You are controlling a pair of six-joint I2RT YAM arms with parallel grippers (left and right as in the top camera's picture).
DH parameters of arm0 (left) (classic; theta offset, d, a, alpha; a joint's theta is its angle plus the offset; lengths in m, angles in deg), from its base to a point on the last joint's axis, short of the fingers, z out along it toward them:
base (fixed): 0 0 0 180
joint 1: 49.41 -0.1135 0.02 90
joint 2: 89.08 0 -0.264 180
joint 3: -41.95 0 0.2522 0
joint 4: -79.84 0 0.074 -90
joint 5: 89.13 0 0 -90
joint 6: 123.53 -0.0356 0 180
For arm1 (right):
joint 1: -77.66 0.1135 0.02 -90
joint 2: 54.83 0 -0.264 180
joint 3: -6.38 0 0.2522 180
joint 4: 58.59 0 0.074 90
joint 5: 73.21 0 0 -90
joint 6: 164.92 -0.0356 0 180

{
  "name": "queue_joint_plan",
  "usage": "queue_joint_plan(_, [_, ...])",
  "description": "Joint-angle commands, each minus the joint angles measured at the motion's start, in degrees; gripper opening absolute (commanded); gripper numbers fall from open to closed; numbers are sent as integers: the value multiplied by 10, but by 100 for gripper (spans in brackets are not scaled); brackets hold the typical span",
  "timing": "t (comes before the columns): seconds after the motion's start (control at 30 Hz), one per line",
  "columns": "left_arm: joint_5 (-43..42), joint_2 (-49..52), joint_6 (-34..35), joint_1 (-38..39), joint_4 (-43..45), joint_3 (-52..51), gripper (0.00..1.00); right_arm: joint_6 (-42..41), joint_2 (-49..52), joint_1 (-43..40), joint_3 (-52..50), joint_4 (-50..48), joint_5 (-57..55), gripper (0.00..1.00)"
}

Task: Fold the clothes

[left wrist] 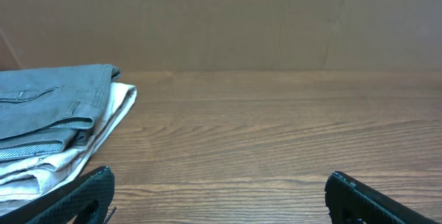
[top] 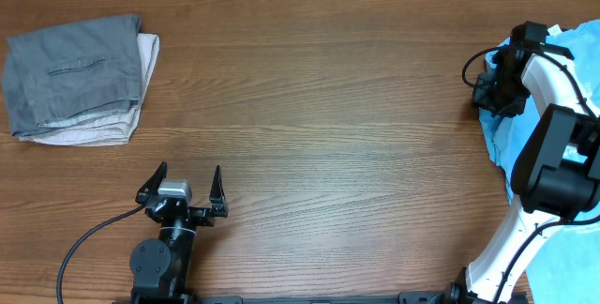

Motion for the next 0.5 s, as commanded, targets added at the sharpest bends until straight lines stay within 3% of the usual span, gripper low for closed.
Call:
queue_joint_plan(0.0, [-7, -6, -11, -3, 0, -2, 100, -2, 3, -3, -3, -2, -9, 40])
queue_joint_plan(0.1, [-7, -6, -11, -3, 0, -2, 100, -3, 3, -3, -3, -3, -9, 26])
queue_joint_plan(0.2, [-7, -6, -11, -3, 0, -2, 100, -3, 3, -3, -3, -5, -9, 4])
queue_joint_plan(0.47, [-7, -6, -11, -3, 0, -2, 100, -3, 0, -6, 74, 60, 10, 4])
